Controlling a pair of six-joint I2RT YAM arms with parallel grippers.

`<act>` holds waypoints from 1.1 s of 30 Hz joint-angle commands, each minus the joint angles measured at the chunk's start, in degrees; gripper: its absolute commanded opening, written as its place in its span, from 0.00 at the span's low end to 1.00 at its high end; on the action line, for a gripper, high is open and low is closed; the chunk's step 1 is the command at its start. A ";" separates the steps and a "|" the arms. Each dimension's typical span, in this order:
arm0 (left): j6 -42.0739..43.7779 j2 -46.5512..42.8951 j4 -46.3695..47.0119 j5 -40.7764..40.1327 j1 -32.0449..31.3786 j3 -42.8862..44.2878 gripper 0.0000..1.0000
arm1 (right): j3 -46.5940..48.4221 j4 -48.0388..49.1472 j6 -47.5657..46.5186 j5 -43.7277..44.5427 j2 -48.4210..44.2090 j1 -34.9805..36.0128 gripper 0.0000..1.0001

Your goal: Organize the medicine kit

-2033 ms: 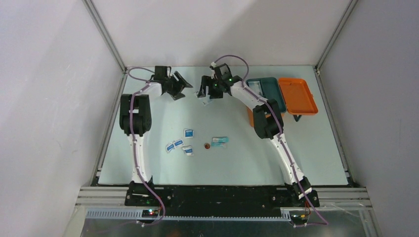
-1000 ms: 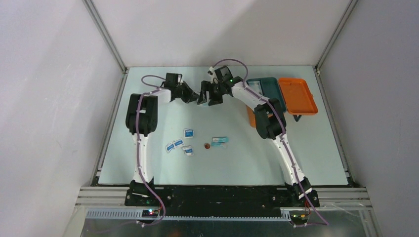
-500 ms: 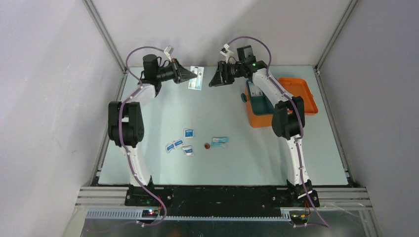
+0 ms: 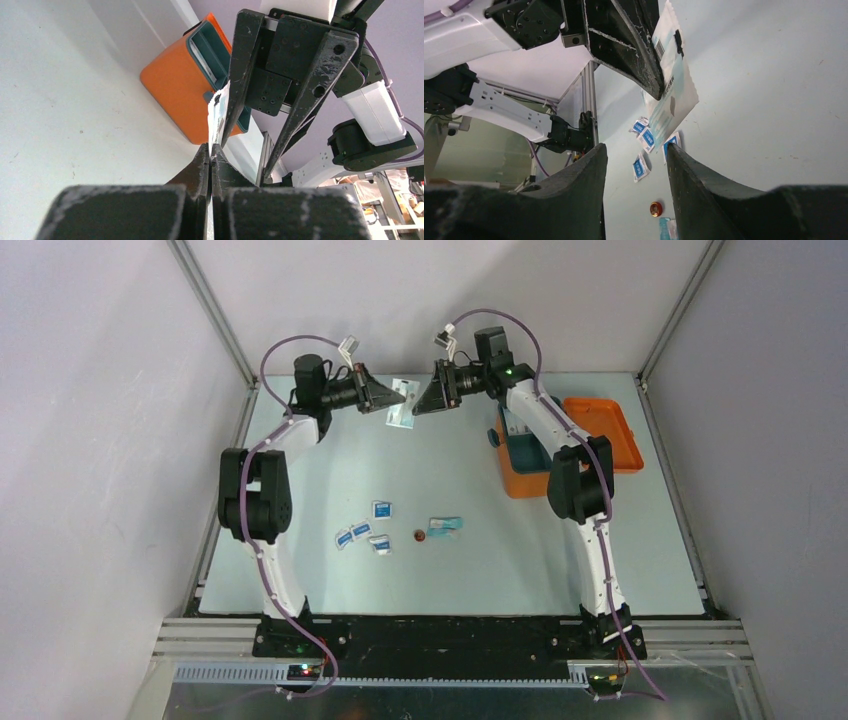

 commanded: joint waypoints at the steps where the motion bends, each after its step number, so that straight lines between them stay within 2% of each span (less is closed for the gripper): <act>1: -1.60 -2.75 4.89 1.44 -0.77 1.03 0.00 | 3.83 1.53 0.81 0.40 0.38 0.38 0.51; 9: -1.90 -3.62 5.96 1.86 -0.94 0.29 0.00 | 5.68 -1.35 -0.66 6.19 1.63 1.26 0.48; 11: -1.98 -3.65 6.00 1.80 -0.95 0.27 0.00 | 6.20 -1.14 -0.62 6.38 1.93 1.50 0.39; 12: -1.99 -3.65 6.04 1.79 -0.95 0.32 0.00 | 6.29 -0.85 -0.63 6.44 2.15 1.67 0.29; 15: -2.14 -3.61 6.04 1.54 -1.02 0.34 0.02 | 6.84 -0.84 -0.92 6.84 2.42 2.06 0.12; 17: -2.29 -3.59 6.07 1.13 -0.98 0.32 0.18 | 6.99 -1.06 -1.14 7.00 2.30 2.06 0.01; 18: -2.32 -3.58 6.11 0.98 -0.96 0.17 0.33 | 7.12 -1.26 -1.46 7.10 2.09 1.95 0.00; 20: -2.36 -3.82 5.96 0.14 -0.84 -0.31 0.48 | 7.13 -2.15 -2.21 7.34 1.06 1.40 0.00; 22: -2.00 -4.40 3.64 -3.53 0.04 -0.78 0.55 | 7.04 -4.56 -3.98 7.91 -0.79 0.28 0.00; 25: 0.77 -6.03 -4.98 -7.39 1.29 -0.99 0.67 | 6.92 -12.98 -11.15 9.05 -5.68 -2.11 0.00; 27: 2.80 -7.05 -8.94 -9.39 1.97 -1.12 0.83 | 5.16 -16.68 -13.78 10.56 -9.56 -4.01 0.00; 28: 5.76 -7.37 -11.08 -11.49 2.12 -0.58 0.95 | 3.37 -17.82 -14.28 11.78 -10.94 -4.77 0.00; 31: 14.50 -8.82 -26.00 -16.62 1.56 1.94 0.99 | 2.11 -26.62 -19.49 16.98 -15.69 -8.33 0.00; 33: 17.90 -10.01 -28.61 -18.90 0.88 1.73 1.00 | 3.68 -33.84 -23.58 22.47 -16.55 -9.97 0.00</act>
